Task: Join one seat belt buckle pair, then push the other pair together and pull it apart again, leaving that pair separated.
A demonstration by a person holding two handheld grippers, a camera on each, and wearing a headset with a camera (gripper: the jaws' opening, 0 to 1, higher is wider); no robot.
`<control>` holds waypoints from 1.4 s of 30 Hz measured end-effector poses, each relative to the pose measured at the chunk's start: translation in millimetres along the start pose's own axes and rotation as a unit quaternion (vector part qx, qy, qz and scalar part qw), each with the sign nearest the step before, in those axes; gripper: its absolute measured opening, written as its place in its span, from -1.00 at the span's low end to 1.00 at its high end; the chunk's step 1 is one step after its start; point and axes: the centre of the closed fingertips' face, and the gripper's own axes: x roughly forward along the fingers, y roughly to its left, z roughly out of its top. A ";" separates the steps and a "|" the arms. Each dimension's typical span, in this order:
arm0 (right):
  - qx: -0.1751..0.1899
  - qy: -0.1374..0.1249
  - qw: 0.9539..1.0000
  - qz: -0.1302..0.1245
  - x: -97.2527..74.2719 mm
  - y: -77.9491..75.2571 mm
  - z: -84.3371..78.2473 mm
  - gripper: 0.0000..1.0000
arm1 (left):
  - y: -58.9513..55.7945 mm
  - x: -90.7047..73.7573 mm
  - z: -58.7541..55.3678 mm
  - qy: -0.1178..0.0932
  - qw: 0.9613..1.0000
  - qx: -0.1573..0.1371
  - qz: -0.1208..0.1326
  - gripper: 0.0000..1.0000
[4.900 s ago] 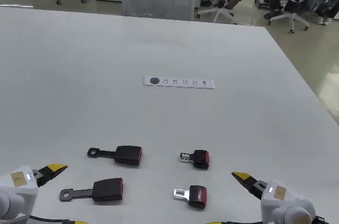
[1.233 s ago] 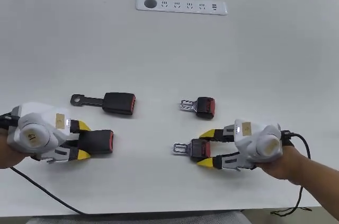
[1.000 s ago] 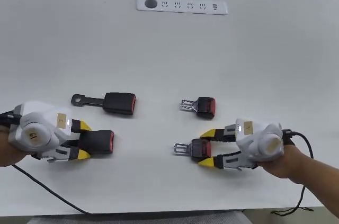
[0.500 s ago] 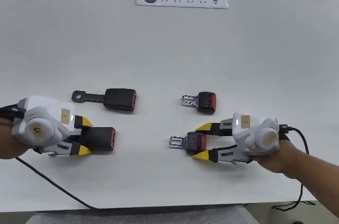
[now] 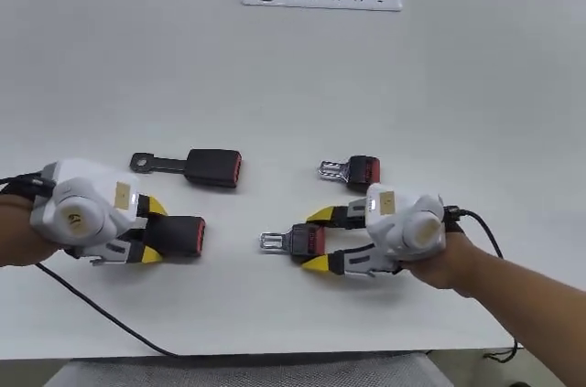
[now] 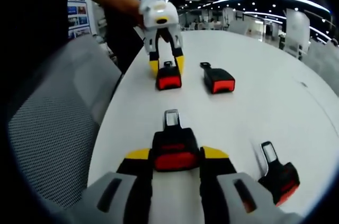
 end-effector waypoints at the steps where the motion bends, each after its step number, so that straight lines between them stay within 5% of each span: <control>1: 0.000 0.000 1.000 0.000 2.7 0.4 1.6 -0.32 | 0.2 0.3 0.1 0.000 1.000 -0.001 0.000 -0.37; 25: 0.007 -0.018 1.000 0.006 52.6 3.2 41.5 -0.32 | 0.5 3.0 2.2 0.010 1.000 -0.002 -0.002 -0.37; 42: 0.014 -0.012 1.000 0.000 63.6 4.0 51.5 -0.31 | 2.0 3.8 3.0 0.012 1.000 -0.006 0.002 -0.36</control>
